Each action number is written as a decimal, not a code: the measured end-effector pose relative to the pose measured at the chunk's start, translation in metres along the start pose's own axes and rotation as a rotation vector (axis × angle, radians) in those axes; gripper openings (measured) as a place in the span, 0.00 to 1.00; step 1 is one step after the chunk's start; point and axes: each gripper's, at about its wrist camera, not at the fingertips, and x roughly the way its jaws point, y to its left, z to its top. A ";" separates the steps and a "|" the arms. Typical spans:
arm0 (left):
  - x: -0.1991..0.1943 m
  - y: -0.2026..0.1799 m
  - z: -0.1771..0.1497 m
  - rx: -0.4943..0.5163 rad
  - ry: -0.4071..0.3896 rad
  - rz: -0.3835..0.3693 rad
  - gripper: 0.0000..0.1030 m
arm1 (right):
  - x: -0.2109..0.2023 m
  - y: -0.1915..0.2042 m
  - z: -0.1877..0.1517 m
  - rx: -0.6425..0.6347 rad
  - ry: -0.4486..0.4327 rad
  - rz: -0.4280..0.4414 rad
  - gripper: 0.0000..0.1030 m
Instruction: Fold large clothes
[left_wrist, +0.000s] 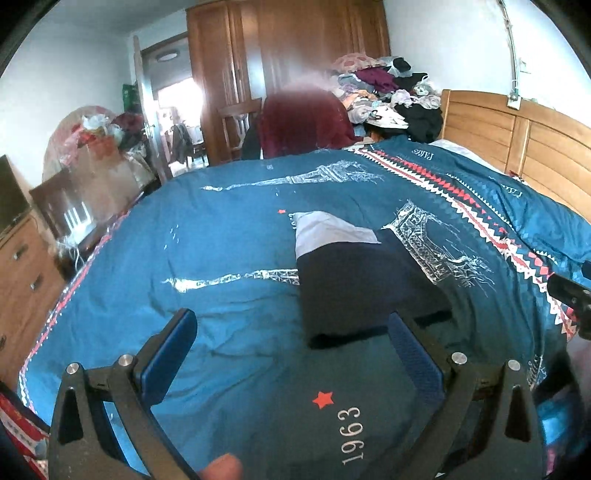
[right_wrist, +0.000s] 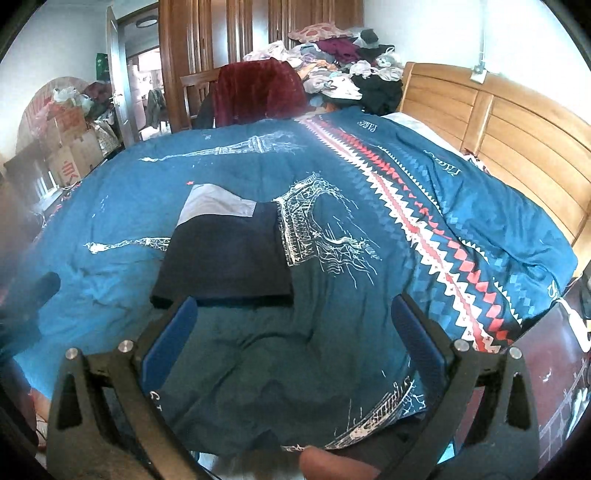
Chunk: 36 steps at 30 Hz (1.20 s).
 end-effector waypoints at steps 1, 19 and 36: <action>-0.001 0.000 -0.001 0.000 -0.001 0.001 1.00 | -0.001 -0.001 -0.001 0.000 0.002 0.001 1.00; -0.010 -0.018 -0.007 0.045 -0.005 0.012 1.00 | 0.001 -0.002 -0.013 0.015 0.048 0.020 1.00; -0.018 -0.022 -0.004 0.057 -0.033 0.011 1.00 | -0.003 -0.004 -0.012 0.020 0.045 0.021 1.00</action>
